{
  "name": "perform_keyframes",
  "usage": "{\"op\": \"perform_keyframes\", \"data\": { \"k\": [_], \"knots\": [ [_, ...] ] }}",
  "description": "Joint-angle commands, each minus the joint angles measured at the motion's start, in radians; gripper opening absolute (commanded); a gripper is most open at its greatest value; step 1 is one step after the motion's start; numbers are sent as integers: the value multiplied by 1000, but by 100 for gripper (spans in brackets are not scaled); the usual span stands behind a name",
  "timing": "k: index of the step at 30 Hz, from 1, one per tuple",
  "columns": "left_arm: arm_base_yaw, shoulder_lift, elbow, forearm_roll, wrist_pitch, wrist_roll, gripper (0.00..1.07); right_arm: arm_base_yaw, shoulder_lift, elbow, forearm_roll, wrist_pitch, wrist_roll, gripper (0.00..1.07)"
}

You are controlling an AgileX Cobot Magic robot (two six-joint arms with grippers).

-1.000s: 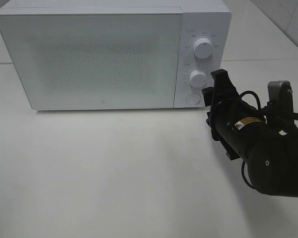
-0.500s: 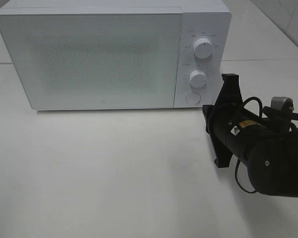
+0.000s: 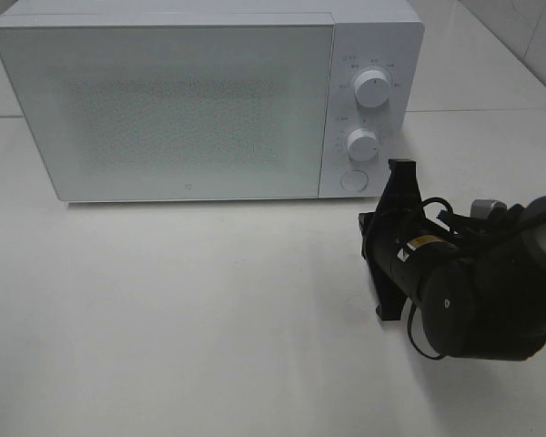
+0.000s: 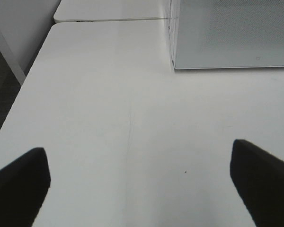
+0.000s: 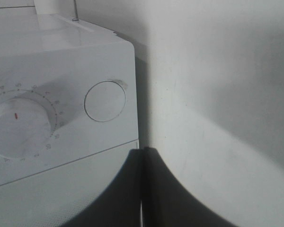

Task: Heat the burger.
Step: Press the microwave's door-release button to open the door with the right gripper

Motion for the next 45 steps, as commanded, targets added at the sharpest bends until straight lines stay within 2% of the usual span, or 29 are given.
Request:
{"op": "perform_keyframes", "data": {
  "k": [1, 21, 27, 45],
  "knots": [
    [1, -21, 2, 2, -9, -7, 98, -20, 8, -24, -10, -2, -1, 1],
    [1, -21, 2, 2, -9, -7, 98, -70, 102, -168, -48, 11, -3, 0],
    [1, -21, 2, 2, -9, -7, 98, -100, 113, -187, -67, 14, -10, 0],
    [1, -21, 2, 2, -9, -7, 98, -112, 161, -245, -88, 19, 15, 0]
  ]
}}
